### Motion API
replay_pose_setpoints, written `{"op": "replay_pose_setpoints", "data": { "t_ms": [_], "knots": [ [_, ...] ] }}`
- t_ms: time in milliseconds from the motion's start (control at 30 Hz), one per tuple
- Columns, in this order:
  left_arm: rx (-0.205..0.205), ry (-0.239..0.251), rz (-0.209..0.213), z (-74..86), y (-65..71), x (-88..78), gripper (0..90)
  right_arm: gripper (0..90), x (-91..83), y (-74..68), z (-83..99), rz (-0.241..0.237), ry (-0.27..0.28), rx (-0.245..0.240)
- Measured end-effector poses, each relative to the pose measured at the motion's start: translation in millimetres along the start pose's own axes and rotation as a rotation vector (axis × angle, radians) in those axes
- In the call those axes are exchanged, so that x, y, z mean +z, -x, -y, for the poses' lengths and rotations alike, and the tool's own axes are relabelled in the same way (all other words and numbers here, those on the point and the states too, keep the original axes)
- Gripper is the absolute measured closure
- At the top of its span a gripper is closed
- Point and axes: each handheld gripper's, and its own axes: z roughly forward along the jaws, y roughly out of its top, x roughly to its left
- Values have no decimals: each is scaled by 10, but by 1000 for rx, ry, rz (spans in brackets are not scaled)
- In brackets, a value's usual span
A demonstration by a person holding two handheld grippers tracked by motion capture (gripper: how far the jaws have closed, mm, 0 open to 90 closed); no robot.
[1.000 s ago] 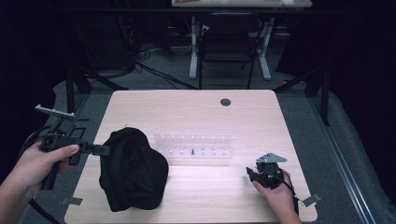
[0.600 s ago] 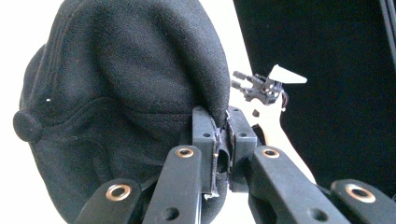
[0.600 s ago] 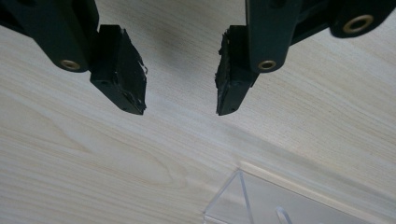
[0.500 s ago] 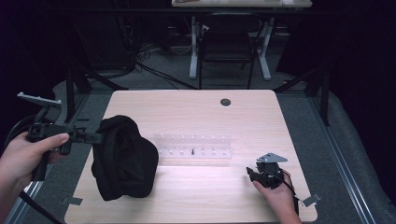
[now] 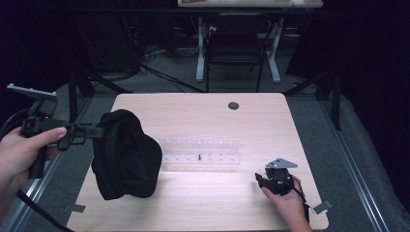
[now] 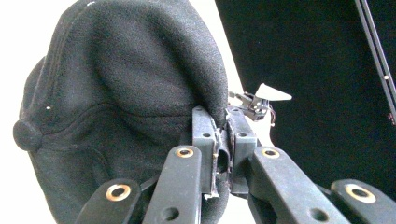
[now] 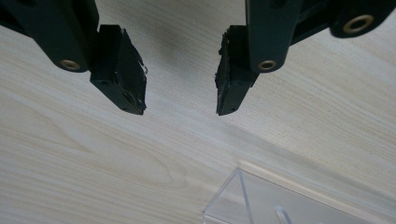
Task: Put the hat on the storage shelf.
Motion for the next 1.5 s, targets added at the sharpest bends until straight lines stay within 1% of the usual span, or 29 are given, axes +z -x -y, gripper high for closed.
{"op": "replay_pose_setpoints", "data": {
  "t_ms": [33,67,100,233,267,333,367,400,500,600,633,667,700,733,767,833,867,900,967,1000,1033,1200,1233,1267,1400,1500],
  "knots": [
    [-5,5,0,-19,19,-3,851,522,-1,1,0,-3,0,-1],
    [2,5,-1,-32,24,-4,851,522,-1,2,-1,-3,1,0],
    [2,12,-1,-50,41,-3,851,522,-2,2,-1,-2,0,-1],
    [3,18,2,-114,81,20,851,522,-1,4,-1,-5,4,-3],
    [9,18,0,-133,86,33,851,522,-1,4,-1,-5,4,-3],
    [1,18,-8,-176,103,67,851,522,-2,3,-3,-5,1,-3],
    [9,11,-8,-193,99,74,851,522,-2,3,-3,-5,1,-3],
    [1,18,-9,-210,110,96,851,522,0,4,-2,-4,4,-4],
    [6,18,-6,-268,122,145,851,522,2,4,-2,-1,8,-1],
    [-1,19,-1,-334,141,208,851,522,3,6,-2,-3,7,-2],
    [6,18,-6,-354,145,226,851,522,3,6,-3,-3,7,-2],
    [0,23,-2,-373,154,247,851,522,5,5,-2,-2,8,-1],
    [4,22,3,-394,157,262,851,522,4,7,-3,-4,6,-3],
    [-6,29,14,-414,168,279,851,522,4,8,-3,-4,8,-2],
    [-8,34,33,-443,168,297,851,522,4,8,-3,-4,9,-2],
    [-12,47,39,-479,184,329,851,522,4,9,-3,-4,9,-2],
    [-6,50,41,-509,191,354,851,522,5,8,-3,-3,8,-2],
    [-11,52,45,-525,201,373,851,522,6,5,-3,-1,8,-1],
    [-4,54,44,-569,221,420,851,522,6,5,-4,-3,7,-2],
    [-11,59,48,-590,232,447,852,522,4,6,-4,-4,3,-5],
    [-7,58,45,-611,238,472,852,522,4,6,-4,-4,3,-6],
    [-14,60,44,-711,282,610,852,522,8,10,-3,-7,5,-4],
    [-9,59,43,-725,288,628,851,522,8,9,-3,-8,7,-2],
    [-16,62,40,-741,307,655,851,522,8,11,-4,-10,8,-3],
    [-11,60,34,-797,346,740,851,522,7,13,-4,-9,10,-2],
    [-16,59,35,-833,367,812,851,522,4,15,-4,-7,11,-5]
  ]
}}
